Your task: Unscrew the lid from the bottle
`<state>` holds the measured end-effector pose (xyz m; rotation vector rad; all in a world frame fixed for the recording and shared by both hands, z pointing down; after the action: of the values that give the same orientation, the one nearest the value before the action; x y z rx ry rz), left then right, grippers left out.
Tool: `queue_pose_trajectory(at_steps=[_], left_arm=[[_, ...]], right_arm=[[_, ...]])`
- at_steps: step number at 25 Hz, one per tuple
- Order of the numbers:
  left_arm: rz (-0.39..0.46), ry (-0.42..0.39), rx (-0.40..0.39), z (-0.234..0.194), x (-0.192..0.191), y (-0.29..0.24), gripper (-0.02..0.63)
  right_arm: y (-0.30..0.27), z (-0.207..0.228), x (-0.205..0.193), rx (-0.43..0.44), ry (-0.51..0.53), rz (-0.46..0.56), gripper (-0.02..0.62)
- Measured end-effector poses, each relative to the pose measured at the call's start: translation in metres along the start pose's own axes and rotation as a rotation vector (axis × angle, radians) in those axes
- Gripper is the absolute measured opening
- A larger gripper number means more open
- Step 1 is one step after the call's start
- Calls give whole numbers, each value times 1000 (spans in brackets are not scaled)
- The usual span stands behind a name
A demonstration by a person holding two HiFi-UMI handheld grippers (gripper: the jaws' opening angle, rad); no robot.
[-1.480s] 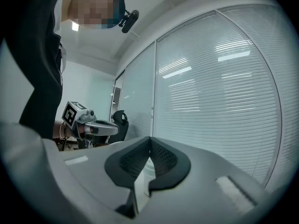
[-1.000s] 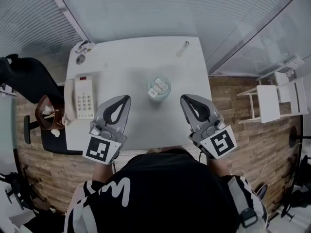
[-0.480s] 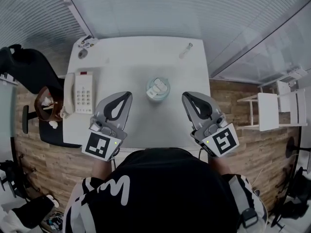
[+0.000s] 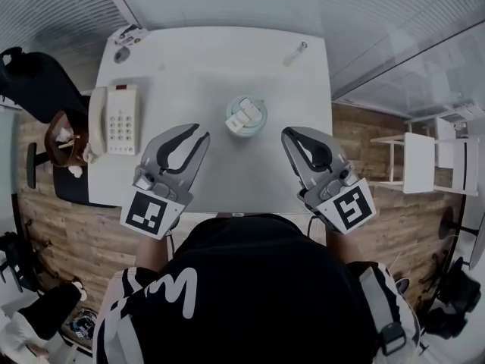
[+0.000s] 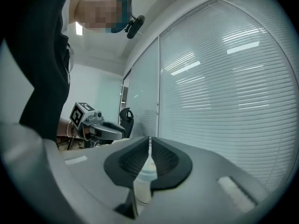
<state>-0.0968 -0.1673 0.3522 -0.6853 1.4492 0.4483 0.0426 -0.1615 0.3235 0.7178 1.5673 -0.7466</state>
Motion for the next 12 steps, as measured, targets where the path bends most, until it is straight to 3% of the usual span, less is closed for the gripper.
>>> queue_pose_trajectory(at_steps=[4, 7, 12], left_arm=[[-21, -2, -33, 5, -13, -5, 150], [-25, 3, -49, 9, -23, -11, 236], [-39, -16, -88, 17, -39, -20, 300]], right_arm=[[-3, -5, -12, 45, 4, -20, 131], [-6, -6, -22, 67, -4, -25, 196], [-14, -10, -40, 117, -17, -41, 281]])
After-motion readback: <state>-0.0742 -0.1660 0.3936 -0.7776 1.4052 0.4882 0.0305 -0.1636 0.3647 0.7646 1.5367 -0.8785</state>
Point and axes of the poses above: the fingertips, and each gripper's own axes: y backward along the fingers, z to its right, x out of its top, the point moved 1 cm from there along y, backward along the fingers, and after that the axes turned 4 degrees about y, right-handed, at the moved point
